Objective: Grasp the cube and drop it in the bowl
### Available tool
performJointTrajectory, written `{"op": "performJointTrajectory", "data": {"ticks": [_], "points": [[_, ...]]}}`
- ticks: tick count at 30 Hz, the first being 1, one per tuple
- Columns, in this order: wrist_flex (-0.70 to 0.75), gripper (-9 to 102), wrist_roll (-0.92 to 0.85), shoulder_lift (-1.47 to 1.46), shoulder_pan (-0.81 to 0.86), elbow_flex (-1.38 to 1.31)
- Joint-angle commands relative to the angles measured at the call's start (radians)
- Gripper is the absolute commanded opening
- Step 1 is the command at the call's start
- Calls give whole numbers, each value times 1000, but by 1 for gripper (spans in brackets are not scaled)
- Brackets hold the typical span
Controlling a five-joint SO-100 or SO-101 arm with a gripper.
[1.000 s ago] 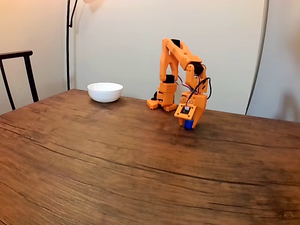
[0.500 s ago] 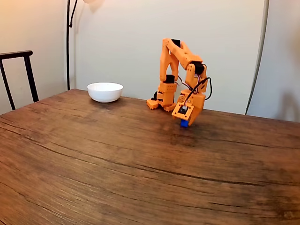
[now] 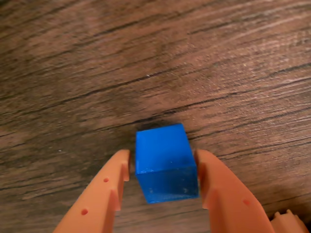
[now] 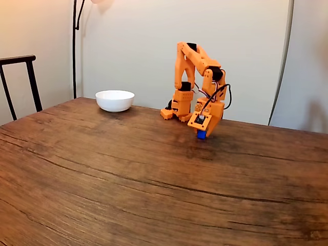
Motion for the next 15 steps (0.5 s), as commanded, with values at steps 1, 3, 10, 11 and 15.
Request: {"op": "performJointTrajectory", "data": {"ticks": [1, 3, 10, 11, 15], "points": [[-5, 17, 18, 20, -6, -6], [-9, 17, 52, 20, -2, -6], [-18, 25, 64, 20, -3, -6], [-18, 26, 64, 20, -3, -6], [-18, 27, 64, 20, -5, -6]]}}
